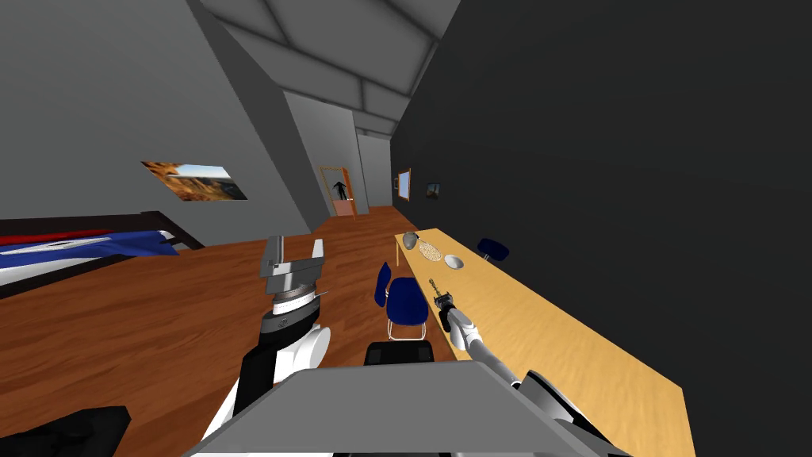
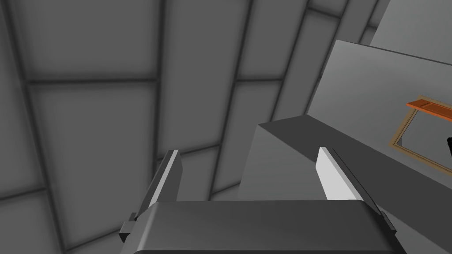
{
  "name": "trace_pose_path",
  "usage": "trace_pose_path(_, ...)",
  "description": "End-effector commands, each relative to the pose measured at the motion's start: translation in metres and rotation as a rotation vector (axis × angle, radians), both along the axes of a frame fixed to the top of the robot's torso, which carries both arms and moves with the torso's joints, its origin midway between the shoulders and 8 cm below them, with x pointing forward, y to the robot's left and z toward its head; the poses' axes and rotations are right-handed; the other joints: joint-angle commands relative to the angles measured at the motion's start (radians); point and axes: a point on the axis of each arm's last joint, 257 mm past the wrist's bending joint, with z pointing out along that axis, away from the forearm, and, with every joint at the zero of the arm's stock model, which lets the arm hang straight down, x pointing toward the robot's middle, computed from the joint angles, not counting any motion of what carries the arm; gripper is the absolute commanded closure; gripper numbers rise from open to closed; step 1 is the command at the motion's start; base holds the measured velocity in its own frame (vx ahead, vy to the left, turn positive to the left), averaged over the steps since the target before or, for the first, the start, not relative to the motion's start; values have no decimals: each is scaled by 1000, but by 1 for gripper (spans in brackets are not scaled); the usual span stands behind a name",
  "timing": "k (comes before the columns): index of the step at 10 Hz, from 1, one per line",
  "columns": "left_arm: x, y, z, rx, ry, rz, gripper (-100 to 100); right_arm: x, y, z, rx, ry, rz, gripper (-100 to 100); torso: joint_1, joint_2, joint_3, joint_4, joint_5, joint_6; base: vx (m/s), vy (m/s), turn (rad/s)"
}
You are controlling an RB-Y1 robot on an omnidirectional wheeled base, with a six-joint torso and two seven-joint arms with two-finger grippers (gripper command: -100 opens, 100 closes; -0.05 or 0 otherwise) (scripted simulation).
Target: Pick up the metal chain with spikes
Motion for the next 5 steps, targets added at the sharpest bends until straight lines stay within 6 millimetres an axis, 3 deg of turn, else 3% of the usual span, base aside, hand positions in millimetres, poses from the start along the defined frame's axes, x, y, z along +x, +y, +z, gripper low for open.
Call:
trace_pose_path(1,0,0,0,0,0,0,0,-2,-1,1,14,-9,-25,-100,0,0,0,0,0,0,-22,-33,93)
trace_pose_path(5,0,0,0,0,0,0,0,-6,-1,2,12,-21,-43,-100,2,-1,-1,0,0,0,-12,-18,53)
